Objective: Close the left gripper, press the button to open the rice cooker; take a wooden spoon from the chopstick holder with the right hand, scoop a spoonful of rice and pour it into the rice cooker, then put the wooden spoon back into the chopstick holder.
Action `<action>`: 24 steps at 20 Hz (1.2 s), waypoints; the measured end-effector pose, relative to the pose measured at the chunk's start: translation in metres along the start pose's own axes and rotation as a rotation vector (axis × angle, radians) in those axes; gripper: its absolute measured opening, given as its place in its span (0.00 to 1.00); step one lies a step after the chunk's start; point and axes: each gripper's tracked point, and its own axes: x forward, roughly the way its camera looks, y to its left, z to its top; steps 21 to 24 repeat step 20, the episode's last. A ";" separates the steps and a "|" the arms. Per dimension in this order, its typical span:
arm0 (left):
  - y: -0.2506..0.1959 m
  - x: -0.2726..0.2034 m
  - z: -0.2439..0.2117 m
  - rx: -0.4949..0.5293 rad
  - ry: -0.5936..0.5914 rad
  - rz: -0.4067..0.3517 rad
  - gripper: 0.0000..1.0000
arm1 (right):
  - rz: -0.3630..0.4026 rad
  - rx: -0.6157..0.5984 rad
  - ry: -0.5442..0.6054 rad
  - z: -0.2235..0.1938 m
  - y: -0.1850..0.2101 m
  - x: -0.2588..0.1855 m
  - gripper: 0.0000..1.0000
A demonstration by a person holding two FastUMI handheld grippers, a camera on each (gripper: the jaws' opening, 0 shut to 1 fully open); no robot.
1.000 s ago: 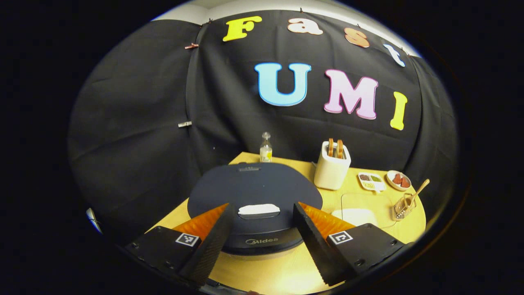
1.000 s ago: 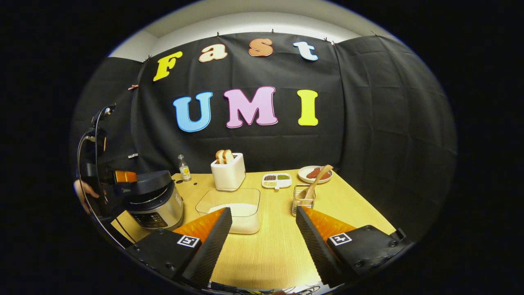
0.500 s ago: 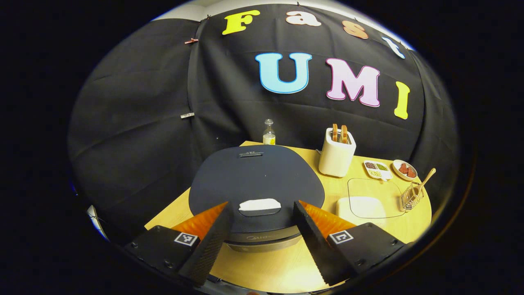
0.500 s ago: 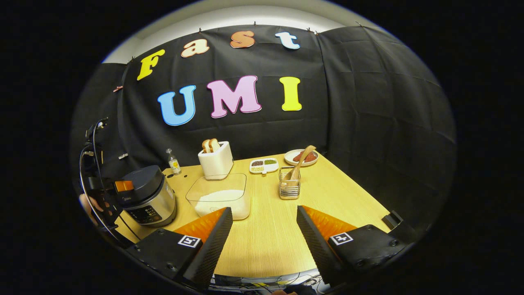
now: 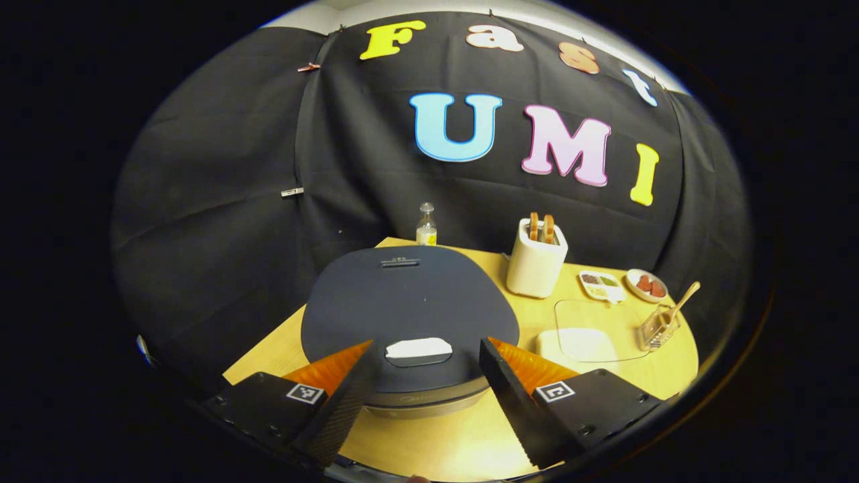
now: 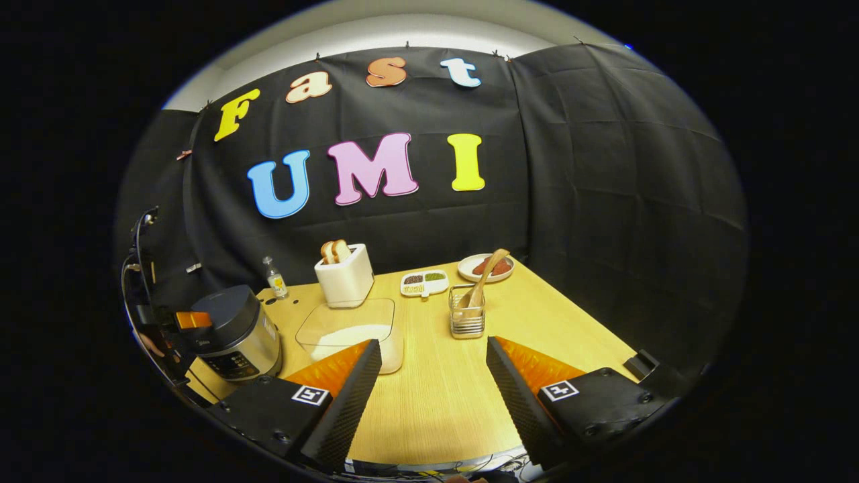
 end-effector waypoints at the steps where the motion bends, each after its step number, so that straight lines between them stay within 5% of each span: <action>1: 0.000 -0.006 0.012 -0.005 -0.034 -0.007 0.99 | -0.011 -0.004 -0.017 0.008 -0.004 0.002 0.98; 7: -0.018 -0.059 0.078 0.046 -0.270 -0.062 0.95 | -0.010 -0.050 -0.132 0.055 -0.001 -0.004 0.99; 16: -0.074 -0.091 0.055 0.026 -0.259 -0.222 0.95 | -0.053 -0.091 -0.218 0.077 0.018 0.000 0.99; 24: -0.089 -0.084 0.053 0.050 -0.251 -0.262 0.95 | -0.042 -0.089 -0.196 0.069 0.033 0.008 0.98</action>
